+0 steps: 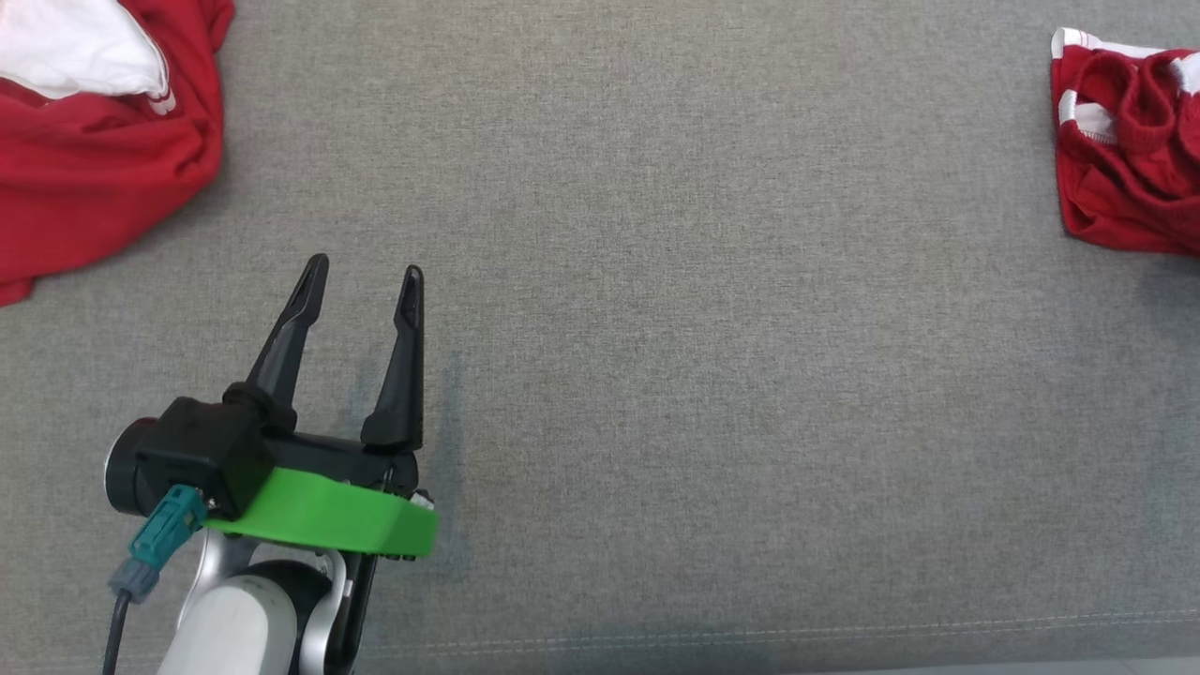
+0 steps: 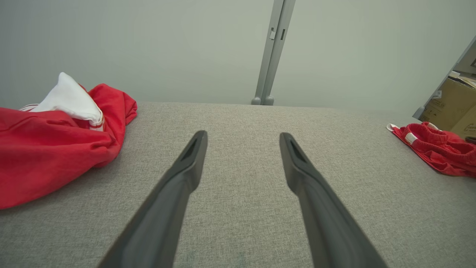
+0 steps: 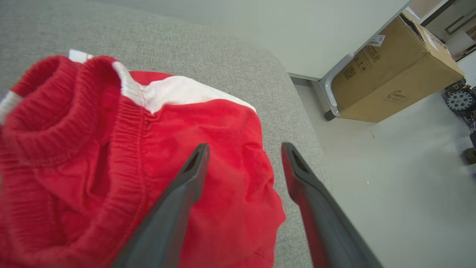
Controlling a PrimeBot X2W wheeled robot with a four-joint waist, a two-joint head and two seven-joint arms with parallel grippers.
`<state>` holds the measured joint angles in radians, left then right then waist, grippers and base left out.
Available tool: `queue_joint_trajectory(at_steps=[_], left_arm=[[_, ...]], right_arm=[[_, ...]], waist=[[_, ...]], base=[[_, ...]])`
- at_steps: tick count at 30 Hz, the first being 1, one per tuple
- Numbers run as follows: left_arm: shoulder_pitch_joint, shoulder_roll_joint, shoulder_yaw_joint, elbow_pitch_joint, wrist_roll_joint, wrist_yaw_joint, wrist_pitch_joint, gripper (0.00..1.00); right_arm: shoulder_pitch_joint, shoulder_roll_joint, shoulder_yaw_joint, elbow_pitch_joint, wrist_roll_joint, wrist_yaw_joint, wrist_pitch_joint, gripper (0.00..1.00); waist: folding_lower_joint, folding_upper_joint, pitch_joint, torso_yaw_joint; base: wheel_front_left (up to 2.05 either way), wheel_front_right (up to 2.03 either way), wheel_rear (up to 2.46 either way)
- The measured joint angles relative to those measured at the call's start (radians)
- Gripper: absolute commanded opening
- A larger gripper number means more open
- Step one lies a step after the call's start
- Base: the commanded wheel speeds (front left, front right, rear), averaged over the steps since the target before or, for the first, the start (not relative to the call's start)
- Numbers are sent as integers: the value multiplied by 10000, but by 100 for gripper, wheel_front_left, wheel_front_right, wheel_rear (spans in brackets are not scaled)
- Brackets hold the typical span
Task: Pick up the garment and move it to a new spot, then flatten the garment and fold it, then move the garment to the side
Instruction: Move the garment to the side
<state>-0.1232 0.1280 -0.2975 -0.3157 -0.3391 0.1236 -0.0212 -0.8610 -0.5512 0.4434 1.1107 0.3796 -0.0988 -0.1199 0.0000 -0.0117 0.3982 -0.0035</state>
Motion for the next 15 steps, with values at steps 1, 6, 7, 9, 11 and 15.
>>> queue_joint_trajectory(at_steps=[1,6,7,9,11,15], left_arm=[[0,0,12,-4,0,0,2,100],[0,-8,52,-12,-2,0,0,100],[0,-17,50,-4,-4,0,-2,100],[-1,-65,50,23,-6,0,-48,100],[-3,-104,48,119,-19,0,-104,100],[-12,-176,36,295,-161,-2,-251,100]], right_arm=[[56,56,-12,38,2,0,-27,100],[133,313,-104,98,107,-15,-372,100],[128,330,-146,92,148,-17,-474,100],[82,336,-205,48,209,-59,-681,100],[-11,339,-245,-58,245,-86,-840,100],[-293,385,-290,-368,249,-86,-1049,100]], waist=[[0,0,14,-24],[0,0,30,-159],[0,0,13,-184],[0,0,-42,-229],[0,0,-125,-274],[0,0,-368,-365]], base=[[0,0,0],[0,0,0],[0,0,0],[0,0,0],[0,0,0],[0,0,0]])
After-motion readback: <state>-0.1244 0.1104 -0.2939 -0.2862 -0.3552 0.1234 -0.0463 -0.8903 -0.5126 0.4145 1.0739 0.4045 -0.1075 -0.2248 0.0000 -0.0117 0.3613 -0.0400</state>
